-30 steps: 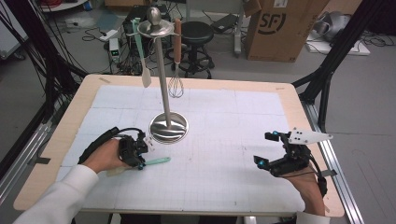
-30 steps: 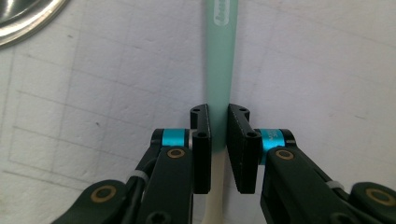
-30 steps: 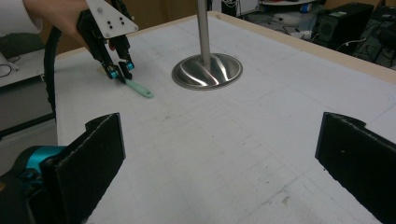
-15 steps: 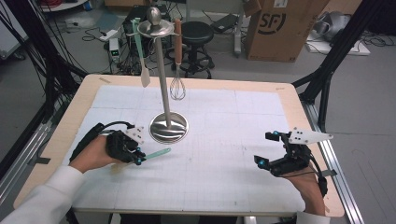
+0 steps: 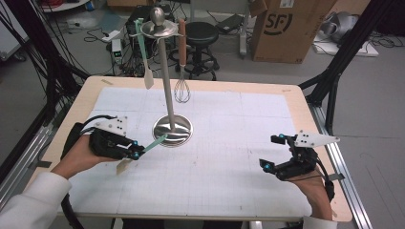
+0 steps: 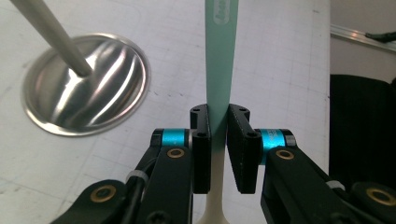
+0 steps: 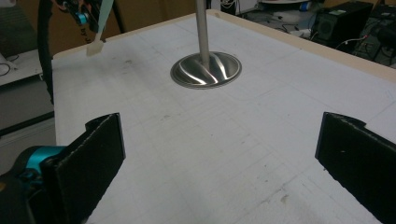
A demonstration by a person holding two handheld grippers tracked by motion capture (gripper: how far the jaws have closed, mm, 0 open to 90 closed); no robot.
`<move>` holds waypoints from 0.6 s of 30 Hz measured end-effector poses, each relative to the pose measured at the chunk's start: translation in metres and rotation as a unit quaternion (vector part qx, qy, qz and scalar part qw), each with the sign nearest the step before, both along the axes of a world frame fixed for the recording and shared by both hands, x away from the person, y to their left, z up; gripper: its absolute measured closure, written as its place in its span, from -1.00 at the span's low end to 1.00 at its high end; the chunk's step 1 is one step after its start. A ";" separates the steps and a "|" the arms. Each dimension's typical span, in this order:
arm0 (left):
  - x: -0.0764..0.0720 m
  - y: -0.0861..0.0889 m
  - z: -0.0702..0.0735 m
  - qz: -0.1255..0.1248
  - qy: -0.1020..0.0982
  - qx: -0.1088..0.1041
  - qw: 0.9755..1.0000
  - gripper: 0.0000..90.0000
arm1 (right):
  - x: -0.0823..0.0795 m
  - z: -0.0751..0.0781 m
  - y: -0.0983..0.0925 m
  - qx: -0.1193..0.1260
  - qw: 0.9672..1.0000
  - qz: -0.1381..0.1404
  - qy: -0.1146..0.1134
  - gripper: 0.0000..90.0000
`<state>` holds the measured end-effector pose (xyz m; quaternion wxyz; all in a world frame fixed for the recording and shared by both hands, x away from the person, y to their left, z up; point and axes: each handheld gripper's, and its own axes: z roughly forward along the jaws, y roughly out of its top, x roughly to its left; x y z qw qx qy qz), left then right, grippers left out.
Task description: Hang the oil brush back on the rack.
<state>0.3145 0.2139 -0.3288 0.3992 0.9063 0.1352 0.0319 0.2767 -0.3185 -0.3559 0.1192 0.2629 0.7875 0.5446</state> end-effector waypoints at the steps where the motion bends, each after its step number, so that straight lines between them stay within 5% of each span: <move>1: 0.000 0.001 0.002 0.000 -0.003 -0.003 1.000 0.78 | 0.000 0.000 0.000 0.000 1.000 0.001 0.003 -0.99; 10: -0.005 0.011 0.024 0.011 -0.031 -0.048 0.998 0.78 | 0.000 -0.001 0.001 -0.002 1.000 0.000 0.005 -0.99; 18: -0.006 0.023 0.045 0.017 -0.051 -0.063 0.997 0.78 | 0.002 -0.003 0.003 -0.008 1.000 0.000 0.006 -0.99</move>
